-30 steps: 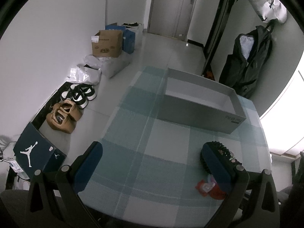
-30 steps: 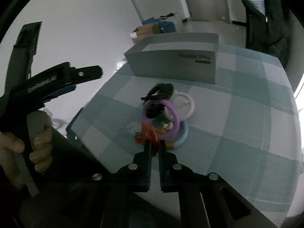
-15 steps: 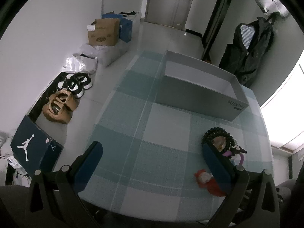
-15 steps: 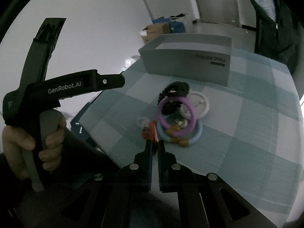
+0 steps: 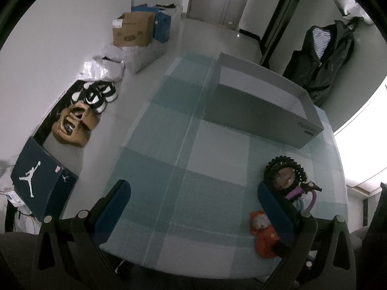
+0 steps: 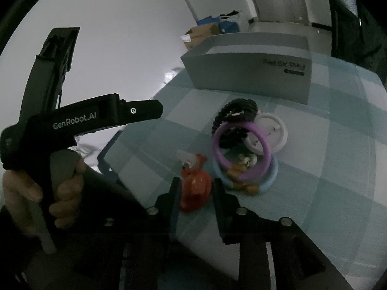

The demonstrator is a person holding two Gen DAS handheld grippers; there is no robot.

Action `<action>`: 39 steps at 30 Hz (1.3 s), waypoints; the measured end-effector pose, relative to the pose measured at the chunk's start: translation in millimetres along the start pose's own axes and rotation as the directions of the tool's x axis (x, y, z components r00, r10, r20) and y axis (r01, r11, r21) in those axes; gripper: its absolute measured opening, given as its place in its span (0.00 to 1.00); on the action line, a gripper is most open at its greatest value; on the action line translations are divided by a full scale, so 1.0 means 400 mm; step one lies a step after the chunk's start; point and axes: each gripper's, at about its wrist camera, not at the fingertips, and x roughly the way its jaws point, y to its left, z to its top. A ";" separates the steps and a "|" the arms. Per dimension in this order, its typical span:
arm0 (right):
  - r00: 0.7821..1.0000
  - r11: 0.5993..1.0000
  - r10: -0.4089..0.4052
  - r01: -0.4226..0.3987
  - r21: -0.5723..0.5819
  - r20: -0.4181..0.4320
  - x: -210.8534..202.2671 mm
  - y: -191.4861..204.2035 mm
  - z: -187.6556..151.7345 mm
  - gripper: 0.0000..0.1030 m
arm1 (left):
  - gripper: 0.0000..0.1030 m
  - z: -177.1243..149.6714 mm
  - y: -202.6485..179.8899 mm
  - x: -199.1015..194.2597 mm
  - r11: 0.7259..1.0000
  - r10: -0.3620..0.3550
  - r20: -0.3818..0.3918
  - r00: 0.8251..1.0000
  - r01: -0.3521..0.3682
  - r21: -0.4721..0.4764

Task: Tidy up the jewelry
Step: 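Move the right tool to the jewelry pile and grasp the red badge, then lift the red badge with the right tool while the left tool grasps the small orange figure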

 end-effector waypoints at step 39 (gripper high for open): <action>0.985 0.982 -0.145 0.155 -0.107 0.096 -0.112 0.017 -0.042 0.40 | 0.99 -0.041 -0.071 0.015 0.977 -0.118 -0.103 0.988 0.133 0.164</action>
